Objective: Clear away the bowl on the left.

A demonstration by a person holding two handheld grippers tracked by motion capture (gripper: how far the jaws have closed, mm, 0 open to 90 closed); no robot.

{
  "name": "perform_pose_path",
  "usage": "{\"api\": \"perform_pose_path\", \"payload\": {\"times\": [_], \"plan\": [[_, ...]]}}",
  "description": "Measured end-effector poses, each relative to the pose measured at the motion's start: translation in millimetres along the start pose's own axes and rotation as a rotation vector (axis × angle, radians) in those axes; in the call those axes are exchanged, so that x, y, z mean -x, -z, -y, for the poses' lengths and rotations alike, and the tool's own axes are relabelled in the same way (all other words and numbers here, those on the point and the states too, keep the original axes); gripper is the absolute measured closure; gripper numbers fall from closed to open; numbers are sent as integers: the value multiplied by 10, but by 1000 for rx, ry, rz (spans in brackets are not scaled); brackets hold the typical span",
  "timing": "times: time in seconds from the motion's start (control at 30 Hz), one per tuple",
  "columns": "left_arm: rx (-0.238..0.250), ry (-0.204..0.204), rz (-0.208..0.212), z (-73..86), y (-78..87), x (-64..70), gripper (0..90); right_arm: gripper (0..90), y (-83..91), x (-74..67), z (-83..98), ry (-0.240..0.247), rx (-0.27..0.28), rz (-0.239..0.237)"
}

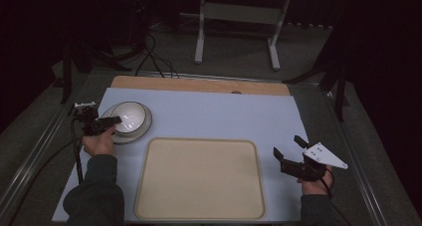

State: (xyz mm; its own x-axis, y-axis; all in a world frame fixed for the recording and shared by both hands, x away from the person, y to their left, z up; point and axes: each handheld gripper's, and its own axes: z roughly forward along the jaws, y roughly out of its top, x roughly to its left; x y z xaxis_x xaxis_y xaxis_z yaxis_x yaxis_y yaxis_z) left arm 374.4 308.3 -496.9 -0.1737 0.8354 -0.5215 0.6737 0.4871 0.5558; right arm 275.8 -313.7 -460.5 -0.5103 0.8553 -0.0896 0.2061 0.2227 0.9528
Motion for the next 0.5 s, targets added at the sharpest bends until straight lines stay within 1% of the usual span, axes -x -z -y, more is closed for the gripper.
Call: {"api": "perform_pose_path", "payload": {"times": [0.2,0.4,0.5], "plan": [[10,-14,22,-12,75,24,798,140,0,-1,-1,1,-1,2],[24,-34,37,-14,170,55,798,140,0,-1,0,0,-1,2],[36,-46,38,-10,213,70,798,140,0,-2,0,1,-1,2]]}}
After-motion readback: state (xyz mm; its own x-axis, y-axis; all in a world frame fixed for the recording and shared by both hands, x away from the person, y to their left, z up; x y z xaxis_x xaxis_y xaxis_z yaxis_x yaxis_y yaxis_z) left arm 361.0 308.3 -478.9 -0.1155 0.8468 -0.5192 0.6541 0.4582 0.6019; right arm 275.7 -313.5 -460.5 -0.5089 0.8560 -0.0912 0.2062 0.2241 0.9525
